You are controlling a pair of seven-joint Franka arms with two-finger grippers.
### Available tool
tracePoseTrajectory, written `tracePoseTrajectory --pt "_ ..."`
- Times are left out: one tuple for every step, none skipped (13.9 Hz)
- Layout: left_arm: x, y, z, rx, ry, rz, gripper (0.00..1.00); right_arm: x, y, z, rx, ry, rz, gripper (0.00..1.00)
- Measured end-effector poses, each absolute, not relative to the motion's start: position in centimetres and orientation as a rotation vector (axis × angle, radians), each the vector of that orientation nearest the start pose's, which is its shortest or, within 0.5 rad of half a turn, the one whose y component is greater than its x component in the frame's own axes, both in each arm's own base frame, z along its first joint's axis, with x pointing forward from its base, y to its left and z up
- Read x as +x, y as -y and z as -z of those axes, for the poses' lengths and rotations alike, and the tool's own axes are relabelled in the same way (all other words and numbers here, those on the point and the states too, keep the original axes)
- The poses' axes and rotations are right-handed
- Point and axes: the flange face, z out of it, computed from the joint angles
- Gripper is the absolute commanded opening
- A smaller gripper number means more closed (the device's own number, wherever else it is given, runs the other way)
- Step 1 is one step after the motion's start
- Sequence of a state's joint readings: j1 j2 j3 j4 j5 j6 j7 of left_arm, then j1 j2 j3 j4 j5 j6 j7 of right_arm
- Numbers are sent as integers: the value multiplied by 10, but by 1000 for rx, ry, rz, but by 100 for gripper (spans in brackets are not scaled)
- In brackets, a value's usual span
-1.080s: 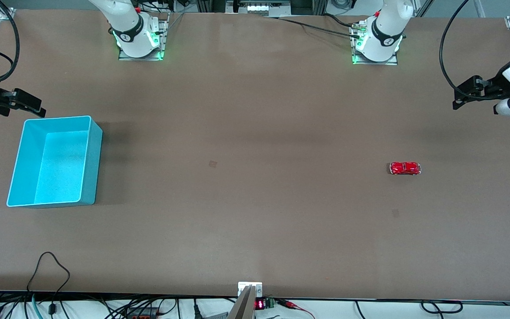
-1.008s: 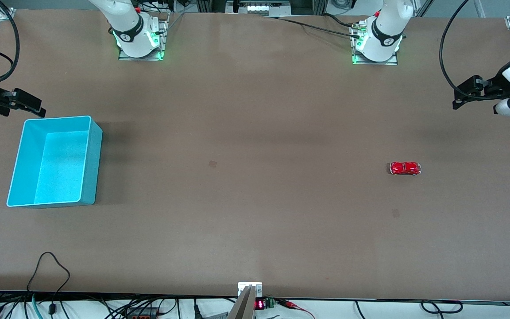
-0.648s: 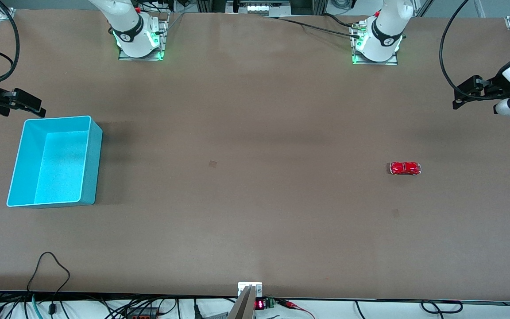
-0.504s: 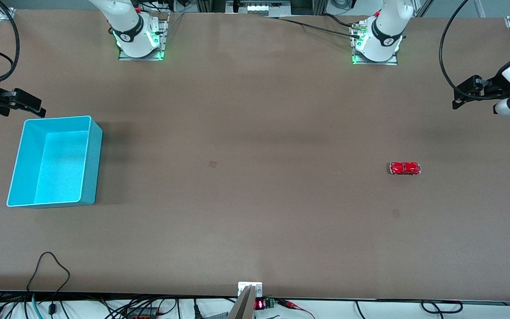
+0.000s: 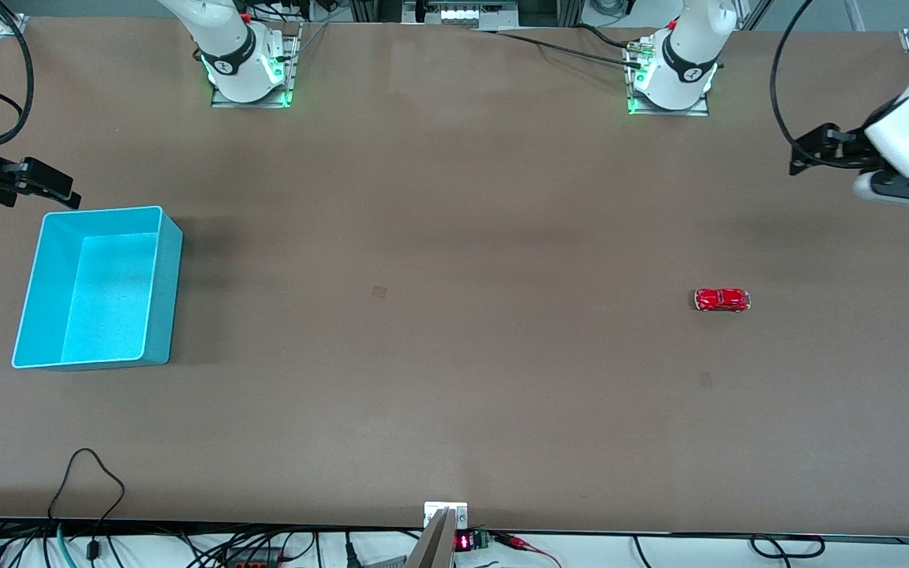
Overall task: Wind red beetle toy and store in blue box
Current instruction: 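Move the left gripper over the red beetle car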
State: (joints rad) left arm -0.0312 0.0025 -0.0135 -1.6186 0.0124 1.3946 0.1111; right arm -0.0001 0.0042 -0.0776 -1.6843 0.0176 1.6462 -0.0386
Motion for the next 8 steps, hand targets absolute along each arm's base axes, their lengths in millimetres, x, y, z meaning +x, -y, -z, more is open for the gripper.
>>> tracePoseTrajectory --pt "533 25 -581 -3103 -254 -390 100 557 41 -575 -3121 -64 -64 100" --pt "535 26 -575 -3100 -283 -417 100 557 42 -575 -3121 -64 -64 100" --pt "537 26 -568 -3097 -340 -439 100 557 42 -575 -3121 -64 -65 100" --pt "539 24 -562 -3094 -412 -454 100 557 42 -575 -3121 -64 -65 100" --pt "541 22 -558 -3090 -495 -455 100 557 42 -575 -3121 -64 -64 100" --pt "544 19 -551 -3084 -587 -444 100 557 42 -575 -3121 -64 -65 100" --pt "547 12 -542 -3078 -665 -426 100 557 42 -575 -3121 -64 -65 100" --pt "549 1 -529 -3074 -726 -411 100 557 42 -575 -3121 -65 -65 100"
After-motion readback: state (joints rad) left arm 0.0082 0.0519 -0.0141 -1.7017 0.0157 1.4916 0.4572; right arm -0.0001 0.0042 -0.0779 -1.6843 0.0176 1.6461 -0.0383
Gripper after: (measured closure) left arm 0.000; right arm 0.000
